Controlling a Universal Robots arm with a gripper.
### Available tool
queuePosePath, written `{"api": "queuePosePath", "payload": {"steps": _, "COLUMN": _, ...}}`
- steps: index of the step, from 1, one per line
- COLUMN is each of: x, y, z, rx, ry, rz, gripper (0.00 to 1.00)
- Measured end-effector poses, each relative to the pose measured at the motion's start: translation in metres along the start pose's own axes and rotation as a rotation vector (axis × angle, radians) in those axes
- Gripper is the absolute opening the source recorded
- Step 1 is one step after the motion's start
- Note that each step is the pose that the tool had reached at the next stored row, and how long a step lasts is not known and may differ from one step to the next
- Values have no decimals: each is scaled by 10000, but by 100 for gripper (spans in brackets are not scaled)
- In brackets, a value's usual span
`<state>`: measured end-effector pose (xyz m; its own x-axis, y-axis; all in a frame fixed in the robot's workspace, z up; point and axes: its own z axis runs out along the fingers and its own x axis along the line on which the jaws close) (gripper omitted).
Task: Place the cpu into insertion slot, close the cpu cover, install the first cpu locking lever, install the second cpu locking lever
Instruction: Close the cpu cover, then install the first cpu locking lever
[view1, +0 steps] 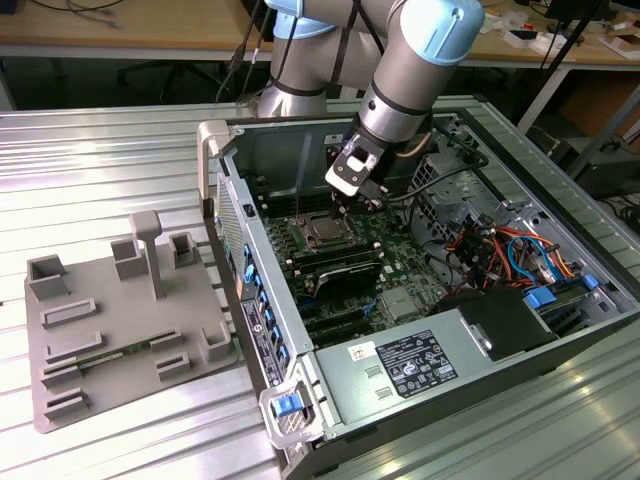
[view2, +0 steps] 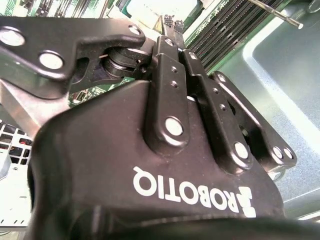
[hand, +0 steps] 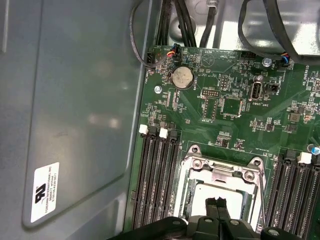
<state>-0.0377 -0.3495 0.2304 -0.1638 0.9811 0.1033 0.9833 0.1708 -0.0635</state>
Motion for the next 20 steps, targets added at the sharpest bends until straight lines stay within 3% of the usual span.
{"api": "queuePosePath", "payload": {"steps": 6, "x": -24, "y": -14, "z": -2, "rx": 0, "ry": 1, "rz": -1, "gripper": 11}}
{"api": "queuePosePath", "payload": {"steps": 11, "x": -56, "y": -173, "z": 5, "rx": -33, "ry": 9, "rz": -4, "gripper": 11}}
{"api": "queuePosePath", "payload": {"steps": 14, "x": -55, "y": -205, "z": 8, "rx": -35, "ry": 5, "rz": -50, "gripper": 11}}
{"api": "queuePosePath", "payload": {"steps": 20, "x": -56, "y": -212, "z": 8, "rx": 73, "ry": -59, "rz": -1072, "gripper": 11}}
